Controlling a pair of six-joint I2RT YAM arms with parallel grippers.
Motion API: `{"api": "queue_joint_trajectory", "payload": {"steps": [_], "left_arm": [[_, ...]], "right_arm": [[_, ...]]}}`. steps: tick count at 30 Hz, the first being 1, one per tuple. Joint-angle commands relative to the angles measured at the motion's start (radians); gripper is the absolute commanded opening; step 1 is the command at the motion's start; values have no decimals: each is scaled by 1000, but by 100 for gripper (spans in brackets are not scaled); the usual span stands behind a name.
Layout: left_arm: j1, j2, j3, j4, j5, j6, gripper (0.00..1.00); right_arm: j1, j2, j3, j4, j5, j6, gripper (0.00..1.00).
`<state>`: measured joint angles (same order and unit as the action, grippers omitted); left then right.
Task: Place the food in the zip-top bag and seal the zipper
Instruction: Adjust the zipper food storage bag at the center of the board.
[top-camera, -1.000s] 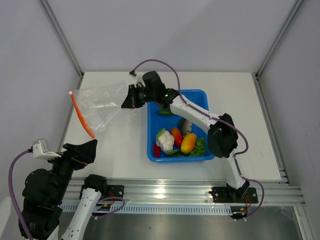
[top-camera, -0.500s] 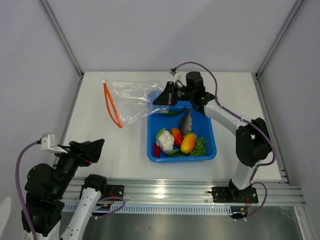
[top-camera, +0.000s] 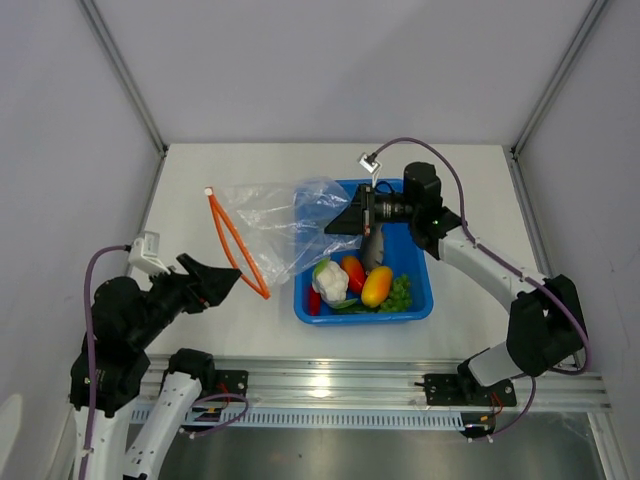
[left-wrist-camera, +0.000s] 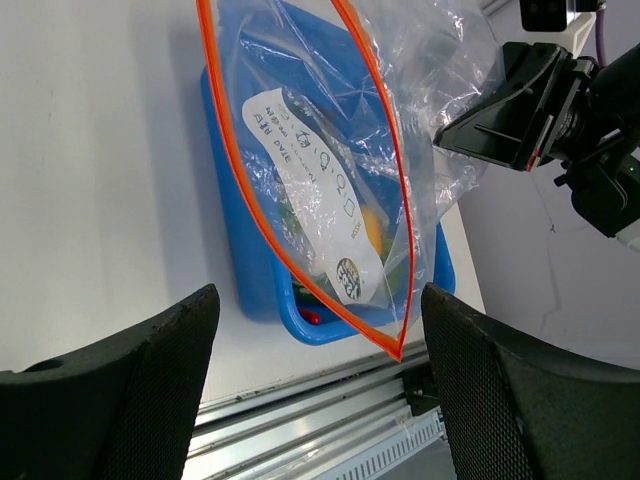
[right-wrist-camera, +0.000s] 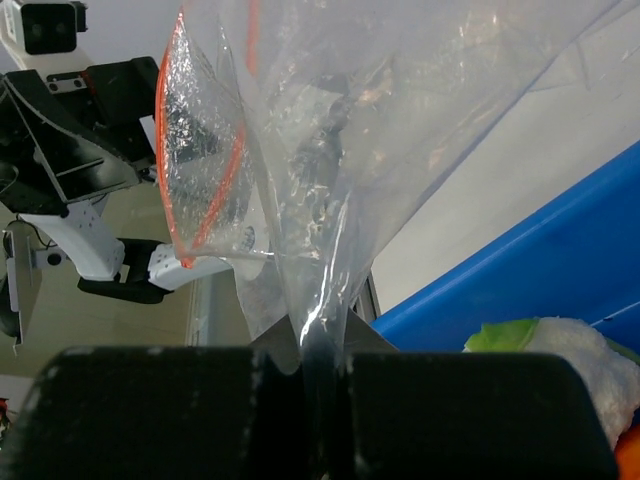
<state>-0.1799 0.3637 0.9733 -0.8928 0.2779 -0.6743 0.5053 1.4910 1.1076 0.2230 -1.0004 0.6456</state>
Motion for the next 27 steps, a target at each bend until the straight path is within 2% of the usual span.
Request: {"api": "queue_joint_trajectory", "payload": {"steps": [1, 5, 10, 17, 20, 23, 24, 27], "left_arm": [[5, 1, -19, 69, 41, -39, 83], [5, 9, -70, 115, 102, -67, 79], [5, 26, -123, 189, 167, -94, 77], [5, 37, -163, 229, 169, -87, 73], [5, 46, -160, 221, 155, -73, 69], [5, 49, -157, 226, 158, -64, 49], [5, 50, -151, 227, 164, -56, 30], [5, 61, -124, 215, 161, -36, 1]], "right_arm": [[-24, -72, -37, 41, -56, -35, 0], [-34, -115, -66, 10, -73, -53, 0], [-31, -150, -103, 64, -101, -14, 0], [-13, -204, -147, 125, -98, 51, 0], [-5, -219, -167, 159, -98, 83, 0], [7, -229, -172, 150, -98, 81, 0], [12, -227, -172, 145, -98, 81, 0], [19, -224, -164, 95, -75, 54, 0]]}}
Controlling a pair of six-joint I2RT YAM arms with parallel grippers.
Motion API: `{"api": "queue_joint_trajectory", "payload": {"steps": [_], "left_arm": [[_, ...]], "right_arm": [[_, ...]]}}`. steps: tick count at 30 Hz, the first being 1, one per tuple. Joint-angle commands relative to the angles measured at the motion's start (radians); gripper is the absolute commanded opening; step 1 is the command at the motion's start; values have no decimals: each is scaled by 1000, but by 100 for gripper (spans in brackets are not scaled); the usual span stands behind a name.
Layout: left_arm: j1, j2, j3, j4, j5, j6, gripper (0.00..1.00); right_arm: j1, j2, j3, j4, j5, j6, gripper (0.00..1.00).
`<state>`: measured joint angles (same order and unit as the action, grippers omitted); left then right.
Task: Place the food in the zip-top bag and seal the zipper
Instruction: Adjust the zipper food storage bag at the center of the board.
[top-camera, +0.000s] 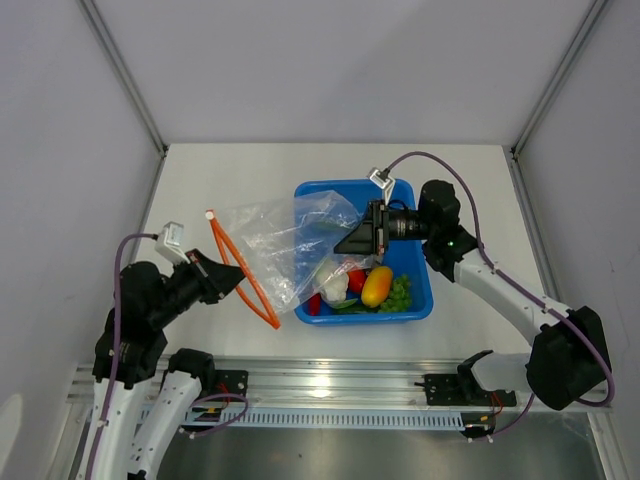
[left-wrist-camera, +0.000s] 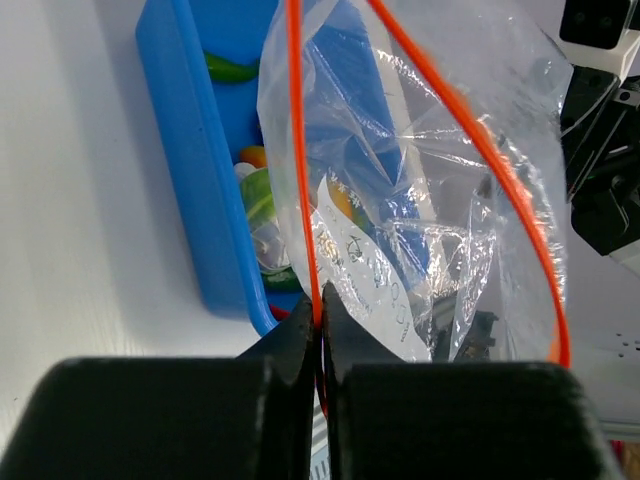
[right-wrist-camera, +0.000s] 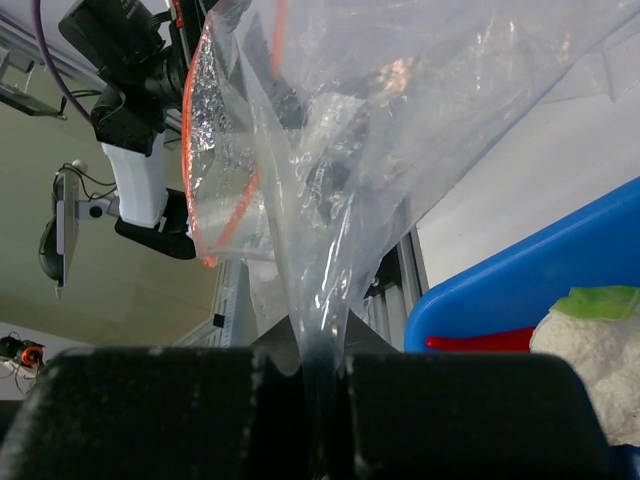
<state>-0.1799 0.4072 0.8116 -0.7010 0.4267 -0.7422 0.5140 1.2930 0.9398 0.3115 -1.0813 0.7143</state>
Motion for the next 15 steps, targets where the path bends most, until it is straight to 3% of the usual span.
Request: {"api": "queue_joint_trajectory", "payload": {"steps": [1, 2, 3, 5, 6, 9, 13, 15], "left_arm": [[5, 22, 47, 2, 6, 38, 1], [5, 24, 54, -14, -3, 49, 1], [5, 25, 92, -35, -40, 70, 1], [5, 30, 165, -115, -89, 99, 1], [5, 31, 202, -145, -120, 128, 1], [5, 50, 291, -253, -235, 179, 1], [5, 62, 382, -350, -377, 236, 1], [5, 71, 421, -392, -466, 279, 1]], "right_arm": [[12, -26, 19, -20, 18, -28, 0], [15, -23, 30, -88, 29, -67, 2], [18, -21, 46, -130, 44, -91, 20], [37, -18, 103, -222, 109, -149, 42], [47, -17, 128, -332, 174, -218, 64], [92, -1, 221, -520, 327, -315, 86], [135, 14, 292, -647, 533, -334, 99], [146, 19, 309, -696, 639, -316, 99]]}}
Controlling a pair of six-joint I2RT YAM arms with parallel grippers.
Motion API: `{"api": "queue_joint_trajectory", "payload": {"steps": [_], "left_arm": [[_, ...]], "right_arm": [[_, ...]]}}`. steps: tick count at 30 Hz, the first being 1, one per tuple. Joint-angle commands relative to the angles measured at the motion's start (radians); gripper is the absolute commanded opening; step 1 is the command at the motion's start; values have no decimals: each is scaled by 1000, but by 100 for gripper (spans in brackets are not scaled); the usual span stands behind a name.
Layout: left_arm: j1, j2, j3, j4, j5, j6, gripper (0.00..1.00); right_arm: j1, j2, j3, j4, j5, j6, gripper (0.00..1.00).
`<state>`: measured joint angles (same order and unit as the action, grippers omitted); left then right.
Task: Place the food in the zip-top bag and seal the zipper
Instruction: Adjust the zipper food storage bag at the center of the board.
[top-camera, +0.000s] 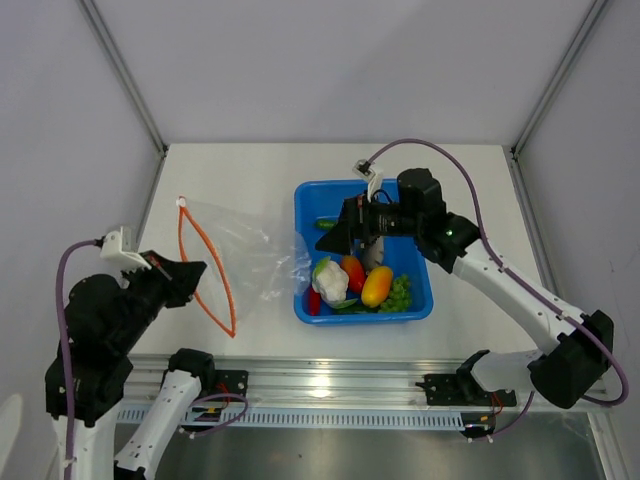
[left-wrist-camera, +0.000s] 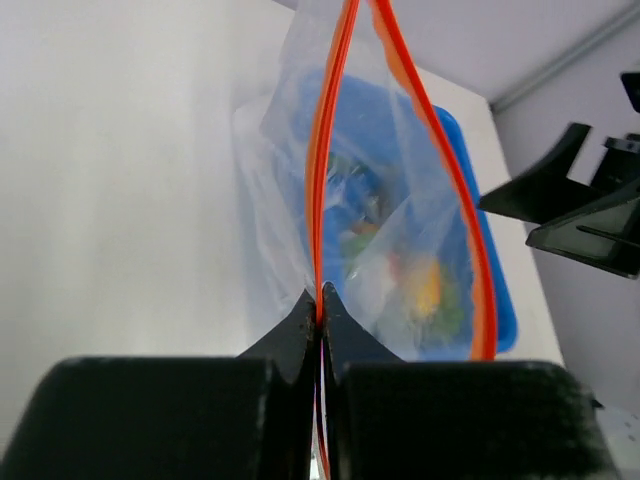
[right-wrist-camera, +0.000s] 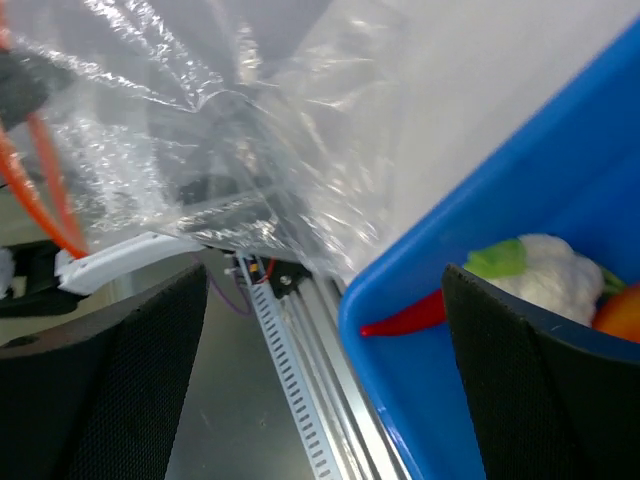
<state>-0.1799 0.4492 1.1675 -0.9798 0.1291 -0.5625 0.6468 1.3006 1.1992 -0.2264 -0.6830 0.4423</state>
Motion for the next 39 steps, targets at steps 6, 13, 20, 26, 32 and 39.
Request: {"api": "queue_joint_trajectory", "payload": {"steps": [6, 13, 20, 26, 32, 39], "left_arm": [[5, 121, 133, -189, -252, 168, 1], [5, 146, 47, -80, -264, 193, 1], [5, 334, -35, 44, -207, 231, 0], [5, 494, 17, 113, -120, 253, 1], [3, 597, -8, 135, 16, 185, 1], [-10, 644, -161, 237, 182, -46, 1]], "right_arm": [[63, 55, 109, -316, 466, -56, 99], [70, 109, 119, -375, 534, -86, 99], [131, 181, 102, -381, 620, -126, 99], [148, 200, 91, -370, 643, -149, 99], [146, 210, 151, -442, 602, -152, 97], [151, 212, 174, -469, 524, -93, 92]]}}
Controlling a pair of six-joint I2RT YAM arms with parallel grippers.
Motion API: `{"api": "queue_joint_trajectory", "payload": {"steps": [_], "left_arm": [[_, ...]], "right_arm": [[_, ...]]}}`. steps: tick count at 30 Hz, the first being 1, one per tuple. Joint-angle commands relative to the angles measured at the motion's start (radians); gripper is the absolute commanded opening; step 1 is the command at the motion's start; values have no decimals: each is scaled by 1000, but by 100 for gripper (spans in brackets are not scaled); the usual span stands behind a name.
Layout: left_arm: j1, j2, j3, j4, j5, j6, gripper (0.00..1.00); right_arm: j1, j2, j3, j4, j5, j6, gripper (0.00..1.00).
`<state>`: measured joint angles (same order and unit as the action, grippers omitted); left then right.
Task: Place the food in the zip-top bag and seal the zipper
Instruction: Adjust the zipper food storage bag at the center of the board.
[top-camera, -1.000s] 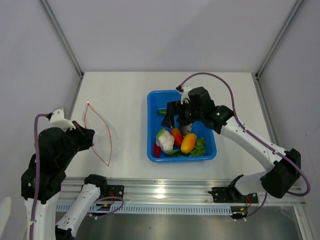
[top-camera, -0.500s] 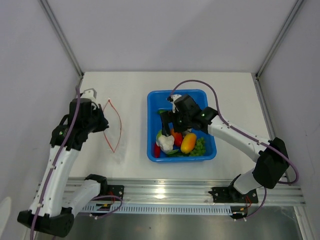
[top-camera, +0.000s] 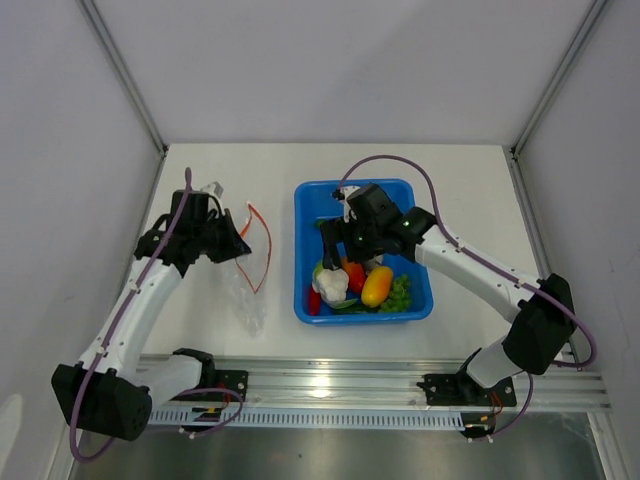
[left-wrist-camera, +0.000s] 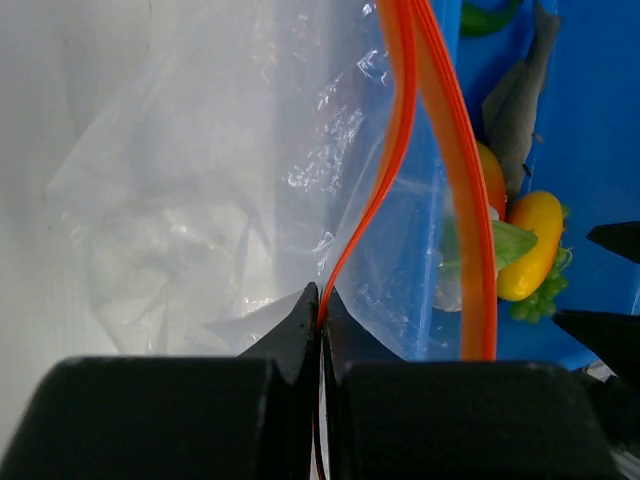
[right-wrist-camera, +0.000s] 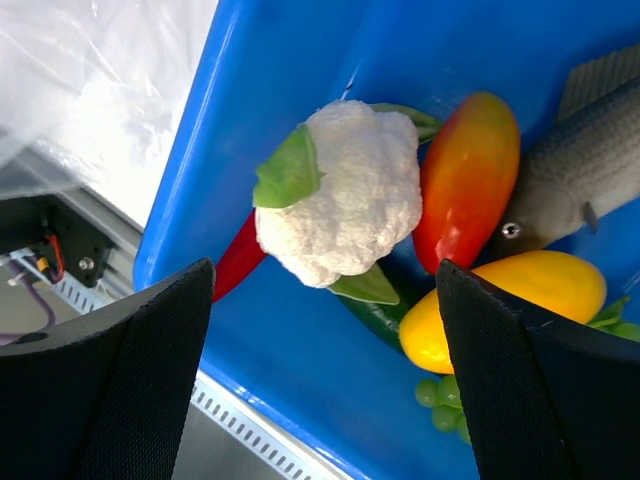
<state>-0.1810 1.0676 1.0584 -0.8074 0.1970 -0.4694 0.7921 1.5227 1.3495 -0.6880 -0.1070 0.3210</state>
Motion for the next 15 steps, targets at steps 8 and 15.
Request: {"api": "queue_joint_trajectory", "payload": {"steps": [8, 15], "left_arm": [[-41, 49, -112, 106, 137, -215, 0], [-44, 17, -152, 128, 144, -224, 0]], "right_arm": [[27, 43, 39, -33, -69, 30, 94], [61, 114, 31, -10, -53, 1, 97]]}}
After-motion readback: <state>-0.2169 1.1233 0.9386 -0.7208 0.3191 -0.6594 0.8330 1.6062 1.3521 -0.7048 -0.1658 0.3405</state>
